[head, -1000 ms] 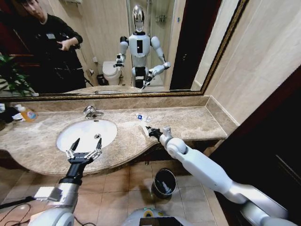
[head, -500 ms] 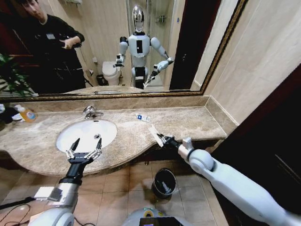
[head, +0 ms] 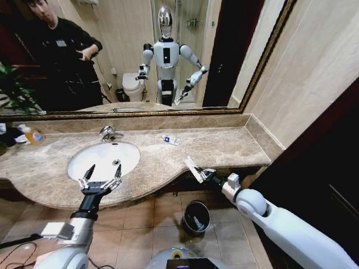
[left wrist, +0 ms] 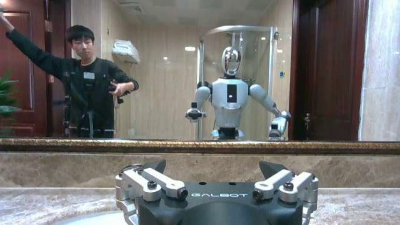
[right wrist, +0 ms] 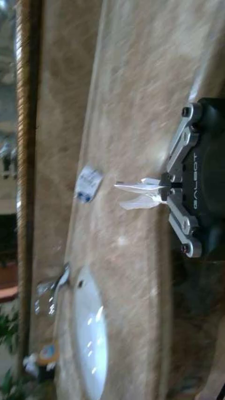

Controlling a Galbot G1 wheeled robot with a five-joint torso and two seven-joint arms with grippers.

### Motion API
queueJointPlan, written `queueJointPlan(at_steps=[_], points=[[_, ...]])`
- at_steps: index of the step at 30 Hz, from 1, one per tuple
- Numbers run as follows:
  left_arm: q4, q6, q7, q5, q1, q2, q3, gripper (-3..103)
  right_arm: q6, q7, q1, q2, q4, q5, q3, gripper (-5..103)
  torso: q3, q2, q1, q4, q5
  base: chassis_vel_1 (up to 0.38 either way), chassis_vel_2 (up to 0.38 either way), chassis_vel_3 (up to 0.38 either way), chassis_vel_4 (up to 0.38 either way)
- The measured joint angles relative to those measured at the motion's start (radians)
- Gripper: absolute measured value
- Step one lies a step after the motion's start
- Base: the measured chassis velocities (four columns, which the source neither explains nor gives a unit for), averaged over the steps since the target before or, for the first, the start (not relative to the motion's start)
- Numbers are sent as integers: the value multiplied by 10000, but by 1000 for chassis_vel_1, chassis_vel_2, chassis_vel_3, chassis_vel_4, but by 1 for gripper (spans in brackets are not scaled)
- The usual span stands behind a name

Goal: Pick up the trash from the sink and place it in the trash bin.

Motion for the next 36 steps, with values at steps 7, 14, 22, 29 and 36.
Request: queueJointPlan(at_steps=[7, 14, 22, 29, 36], points=[[0, 0, 0, 0, 0, 0, 0, 100, 405, -266, -1129, 307, -177, -311, 571, 0, 0, -2, 0, -1, -1, 0, 0, 0, 0], [0, 0, 0, 0, -1, 0, 0, 100, 626, -327, -1591, 1009, -809, -979, 401, 0, 0, -1, 0, 0, -3, 0, 0, 0, 0], [0, 0, 0, 0, 0, 1, 0, 100, 925, -204, -876, 2613, -3213, -2079, -569, 0, 1, -2, 1, 0, -1, 0, 0, 0, 0], [0, 0, 0, 0, 0, 0, 0, 100, 1288, -107, -345, 3768, -5167, -2925, -856, 0, 1, -2, 1, 0, -3, 0, 0, 0, 0], [0, 0, 0, 0, 0, 0, 0, 100, 1778, 639, -11, 4530, -6680, -3591, -1177, 0, 1, -2, 1, 0, -3, 0, 0, 0, 0]])
